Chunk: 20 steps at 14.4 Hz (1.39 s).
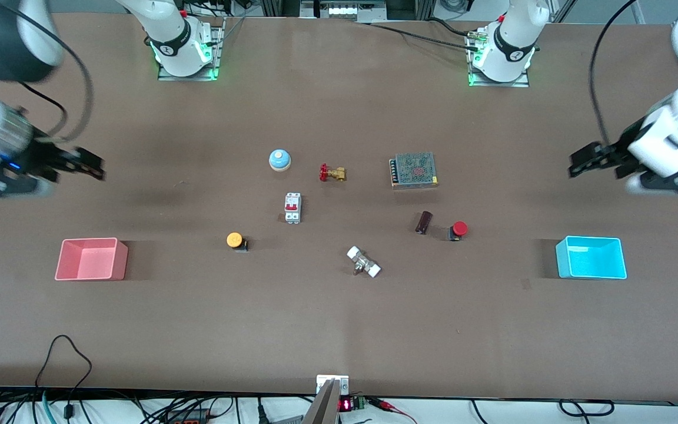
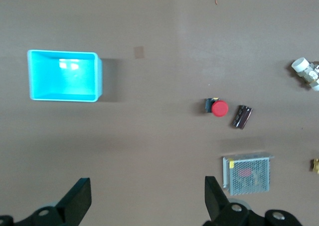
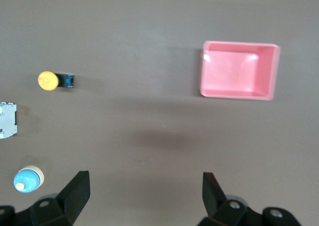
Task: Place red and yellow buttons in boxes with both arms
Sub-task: 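Reach the right gripper to the yellow button while the left gripper reaches the red button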
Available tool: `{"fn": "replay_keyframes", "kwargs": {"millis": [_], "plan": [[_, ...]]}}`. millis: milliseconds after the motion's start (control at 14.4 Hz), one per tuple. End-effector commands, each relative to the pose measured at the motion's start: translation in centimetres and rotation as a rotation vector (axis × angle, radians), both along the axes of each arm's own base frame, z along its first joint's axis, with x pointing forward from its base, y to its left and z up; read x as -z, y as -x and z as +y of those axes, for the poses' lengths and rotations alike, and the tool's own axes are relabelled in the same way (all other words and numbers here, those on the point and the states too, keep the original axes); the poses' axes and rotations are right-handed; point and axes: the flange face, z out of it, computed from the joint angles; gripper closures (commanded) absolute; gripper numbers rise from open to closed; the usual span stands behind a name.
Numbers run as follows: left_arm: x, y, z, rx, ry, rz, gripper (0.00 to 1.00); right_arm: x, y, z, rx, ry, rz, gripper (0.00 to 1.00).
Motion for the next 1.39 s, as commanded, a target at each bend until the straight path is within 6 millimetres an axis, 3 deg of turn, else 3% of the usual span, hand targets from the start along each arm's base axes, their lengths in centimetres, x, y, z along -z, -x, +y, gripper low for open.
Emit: {"fn": "replay_keyframes", "kwargs": {"millis": [0,139,417,694,972,1181,1319], "plan": [[3.6,-2.0,-2.2,-0.032,0.041,0.015,0.0,3.7,-1.5,4.2,-0.02,-0.001,0.001,0.0],[6.1,-2.9,-3.8,-0.041,0.047,0.019,0.0,6.3,-2.0,7.6,-0.033,0.006,-0.001,0.0],[12.5,-3.7,-6.7,-0.068,0.053,0.01,0.0,9.1,-4.3,13.0,-0.025,0.001,0.0,0.0],[18.5,-4.1,-9.9,-0.082,0.052,0.026,0.0,13.9,-5.4,17.3,0.034,0.017,0.008,0.0],[24.0,-3.5,-13.6,-0.093,0.039,0.034,0.0,19.0,-5.6,20.8,0.024,0.009,-0.011,0.0],[27.4,-2.3,-13.8,-0.095,0.035,0.029,0.0,22.2,-5.3,22.4,0.042,-0.032,-0.003,0.0],[29.1,-1.5,-14.4,-0.083,0.027,0.049,0.0,23.1,-5.3,22.5,0.036,-0.028,0.0,0.0]]}}
